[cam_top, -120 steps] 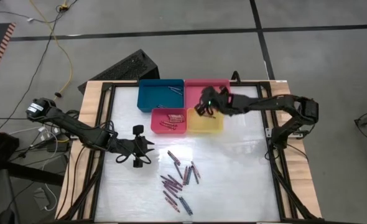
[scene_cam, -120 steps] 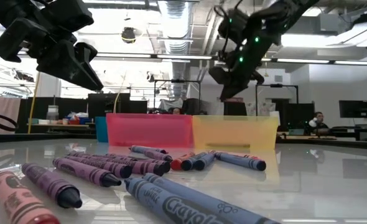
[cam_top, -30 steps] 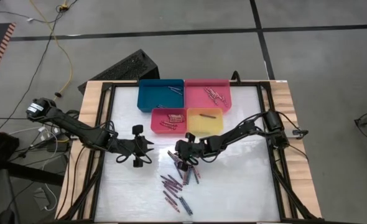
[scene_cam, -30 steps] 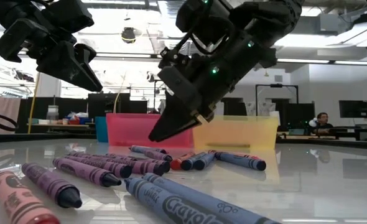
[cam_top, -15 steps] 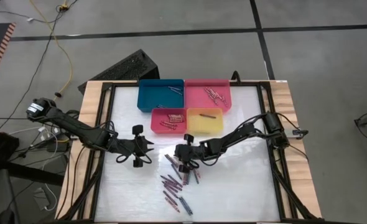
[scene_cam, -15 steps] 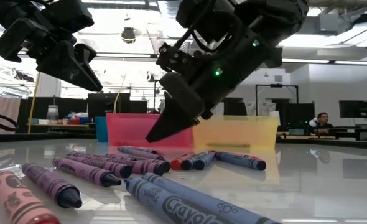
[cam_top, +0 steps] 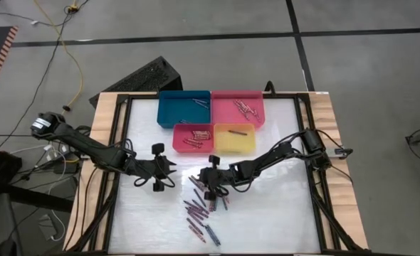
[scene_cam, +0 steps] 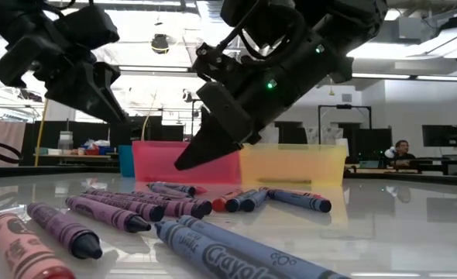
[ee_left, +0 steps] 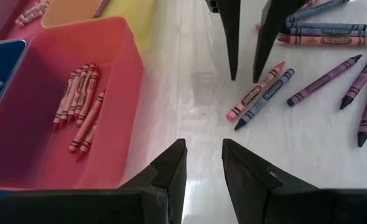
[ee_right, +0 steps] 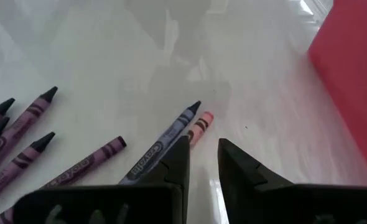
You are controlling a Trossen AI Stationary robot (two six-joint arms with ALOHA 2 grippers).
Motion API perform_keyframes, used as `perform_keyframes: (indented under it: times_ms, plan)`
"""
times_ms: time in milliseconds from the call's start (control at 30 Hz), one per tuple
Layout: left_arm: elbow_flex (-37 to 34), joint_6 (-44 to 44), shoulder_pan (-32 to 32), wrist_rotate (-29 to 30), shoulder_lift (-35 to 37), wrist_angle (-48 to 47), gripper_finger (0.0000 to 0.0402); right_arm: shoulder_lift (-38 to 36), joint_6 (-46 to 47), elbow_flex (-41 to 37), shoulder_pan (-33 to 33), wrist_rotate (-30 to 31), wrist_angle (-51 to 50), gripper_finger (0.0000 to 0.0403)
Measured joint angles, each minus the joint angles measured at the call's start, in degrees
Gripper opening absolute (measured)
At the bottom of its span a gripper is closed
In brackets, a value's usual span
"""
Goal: Sort crayons
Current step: Put the blue crayon into the blue bin
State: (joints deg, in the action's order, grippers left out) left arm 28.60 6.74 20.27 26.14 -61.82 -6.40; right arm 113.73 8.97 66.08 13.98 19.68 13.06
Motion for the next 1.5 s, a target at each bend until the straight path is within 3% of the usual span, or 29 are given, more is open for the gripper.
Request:
perform_keyframes:
  times_ms: [367, 767, 1000, 1500]
  plan:
    - [0.00, 1.10, 0.00, -0.42, -4.96, 2.32, 0.0094, 0.00, 0.02, -0.02, 0.47, 0.00, -0.11, 0.0079]
    - [0.00, -0.83, 0.00, -2.92, -4.97, 4.86, 0.0094, 0.08, -0.44, -0.02, 0.77, -1.75, 2.12, 0.0079]
    - [0.00, 0.01, 0.00, -3.05, -4.95, 4.53, 0.0094, 5.23, 0.37, 1.08, 1.41, -3.20, 7.68, 0.0079]
    - [0.00, 0.18, 0.04, -4.27, -4.95, 4.27, 0.0094, 5.99, 4.02, 2.33, 0.78, -3.07, 3.96, 0.0079]
